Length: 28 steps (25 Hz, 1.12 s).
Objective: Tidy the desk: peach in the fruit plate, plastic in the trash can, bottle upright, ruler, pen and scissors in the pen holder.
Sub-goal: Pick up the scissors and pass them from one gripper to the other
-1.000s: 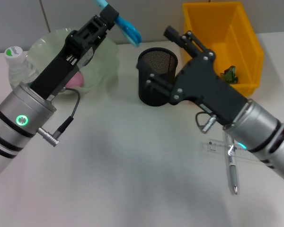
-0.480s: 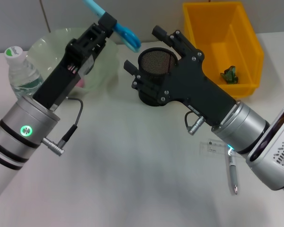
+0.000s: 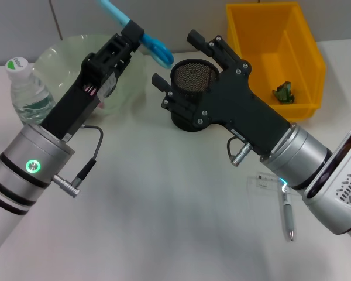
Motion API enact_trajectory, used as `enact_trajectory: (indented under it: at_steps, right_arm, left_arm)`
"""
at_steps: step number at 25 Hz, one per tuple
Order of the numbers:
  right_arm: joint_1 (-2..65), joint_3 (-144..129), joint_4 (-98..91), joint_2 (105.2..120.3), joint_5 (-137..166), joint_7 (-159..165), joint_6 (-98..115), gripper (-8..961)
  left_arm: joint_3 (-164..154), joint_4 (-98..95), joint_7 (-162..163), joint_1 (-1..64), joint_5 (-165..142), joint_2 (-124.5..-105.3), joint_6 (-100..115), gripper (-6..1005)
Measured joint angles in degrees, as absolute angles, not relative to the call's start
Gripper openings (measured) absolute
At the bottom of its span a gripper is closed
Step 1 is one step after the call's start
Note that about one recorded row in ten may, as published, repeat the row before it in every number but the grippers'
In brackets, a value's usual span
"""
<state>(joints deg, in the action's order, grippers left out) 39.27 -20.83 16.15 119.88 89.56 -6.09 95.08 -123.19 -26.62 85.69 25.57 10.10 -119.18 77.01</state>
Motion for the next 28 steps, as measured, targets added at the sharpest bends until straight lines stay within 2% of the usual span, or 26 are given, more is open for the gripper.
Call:
enact_trajectory:
  at_steps: [28]
  right_arm:
    - [35.15,-21.0,17.77,119.88,91.32,-6.16,93.31,718]
  left_arm:
    - [-126.5,-26.63,85.53,23.64,11.69,-119.18,73.83,251]
